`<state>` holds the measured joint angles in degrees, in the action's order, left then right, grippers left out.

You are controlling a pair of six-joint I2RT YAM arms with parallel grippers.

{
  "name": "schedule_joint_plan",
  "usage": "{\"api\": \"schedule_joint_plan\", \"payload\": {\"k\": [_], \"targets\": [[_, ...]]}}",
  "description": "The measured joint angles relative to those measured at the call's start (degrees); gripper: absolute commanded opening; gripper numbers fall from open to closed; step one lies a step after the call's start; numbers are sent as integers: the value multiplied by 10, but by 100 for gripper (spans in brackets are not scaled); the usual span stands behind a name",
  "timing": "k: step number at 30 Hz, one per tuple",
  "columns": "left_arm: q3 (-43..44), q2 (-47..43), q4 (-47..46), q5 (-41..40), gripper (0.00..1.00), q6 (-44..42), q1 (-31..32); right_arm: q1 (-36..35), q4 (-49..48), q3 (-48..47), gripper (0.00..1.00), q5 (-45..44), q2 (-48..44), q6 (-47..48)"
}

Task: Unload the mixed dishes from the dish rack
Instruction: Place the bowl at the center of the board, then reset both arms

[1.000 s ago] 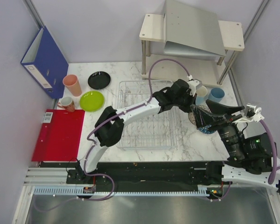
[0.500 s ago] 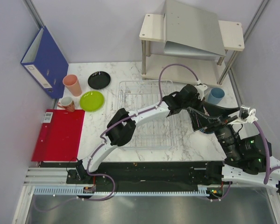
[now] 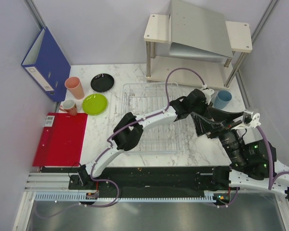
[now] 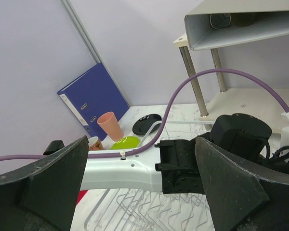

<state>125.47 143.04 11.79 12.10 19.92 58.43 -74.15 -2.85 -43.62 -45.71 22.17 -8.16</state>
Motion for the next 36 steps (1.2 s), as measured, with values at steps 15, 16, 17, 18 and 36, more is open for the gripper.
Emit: {"api": "schedule_joint_plan", "payload": {"k": [15,16,17,18,36], "targets": [[24,-1,-23,-1,64,7,3,0,0,5,98,0,-7,4],[24,-3,-21,-2,64,7,3,0,0,5,98,0,-7,4],[23,-6,-20,-5,64,7,3,0,0,5,98,0,-8,4],[13,-15,-23,-11,66,7,3,0,1,5,98,0,-8,4],[-348,-640,191,-384,99,37,-53,0,98,-83,98,-207,112,16]]}}
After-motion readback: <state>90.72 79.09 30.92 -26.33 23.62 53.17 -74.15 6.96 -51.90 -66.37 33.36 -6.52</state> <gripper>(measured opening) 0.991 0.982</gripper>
